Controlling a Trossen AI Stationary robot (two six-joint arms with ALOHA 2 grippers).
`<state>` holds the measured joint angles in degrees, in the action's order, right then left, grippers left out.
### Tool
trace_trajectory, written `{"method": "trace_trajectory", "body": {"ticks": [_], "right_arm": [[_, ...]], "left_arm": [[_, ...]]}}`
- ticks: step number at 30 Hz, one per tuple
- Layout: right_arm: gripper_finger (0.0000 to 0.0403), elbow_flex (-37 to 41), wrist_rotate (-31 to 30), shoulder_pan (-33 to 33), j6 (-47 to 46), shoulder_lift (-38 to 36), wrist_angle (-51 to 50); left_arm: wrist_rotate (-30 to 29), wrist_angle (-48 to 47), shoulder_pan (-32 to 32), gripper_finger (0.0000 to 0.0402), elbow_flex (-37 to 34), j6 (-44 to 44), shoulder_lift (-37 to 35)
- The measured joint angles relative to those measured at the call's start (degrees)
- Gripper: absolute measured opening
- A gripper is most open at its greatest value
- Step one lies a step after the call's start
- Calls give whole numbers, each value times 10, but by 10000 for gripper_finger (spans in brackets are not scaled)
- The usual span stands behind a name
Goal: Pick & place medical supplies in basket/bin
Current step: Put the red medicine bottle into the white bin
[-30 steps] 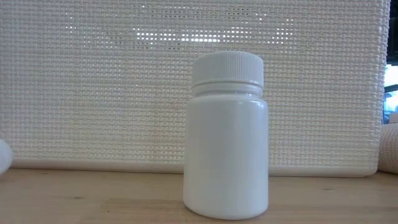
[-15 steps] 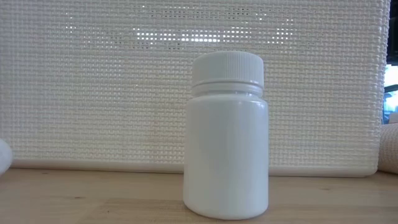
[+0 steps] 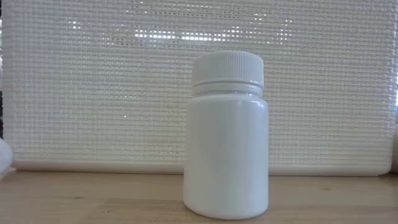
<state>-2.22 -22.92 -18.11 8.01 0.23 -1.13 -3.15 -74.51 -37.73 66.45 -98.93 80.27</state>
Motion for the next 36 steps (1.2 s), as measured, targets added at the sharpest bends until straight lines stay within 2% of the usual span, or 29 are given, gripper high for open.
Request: {"method": "trace_trajectory", "body": {"ticks": [4, 12, 14, 18, 25, 36], "right_arm": [[338, 0, 0, 0, 0, 0, 0], [338, 0, 0, 0, 0, 0, 0], [338, 0, 0, 0, 0, 0, 0], [338, 0, 0, 0, 0, 0, 0], [338, 0, 0, 0, 0, 0, 0], [338, 0, 0, 0, 0, 0, 0]], "left_arm": [[-3, -4, -12, 198, -1, -12, 0], [-1, -18, -32, 198, -3, 56, -8], [8, -48, -36, 198, -5, 65, -9], [-21, -38, -39, 198, -4, 59, -8], [-29, -37, -38, 198, -6, 25, -7], [-1, 34, -38, 198, -71, 11, -8]]}}
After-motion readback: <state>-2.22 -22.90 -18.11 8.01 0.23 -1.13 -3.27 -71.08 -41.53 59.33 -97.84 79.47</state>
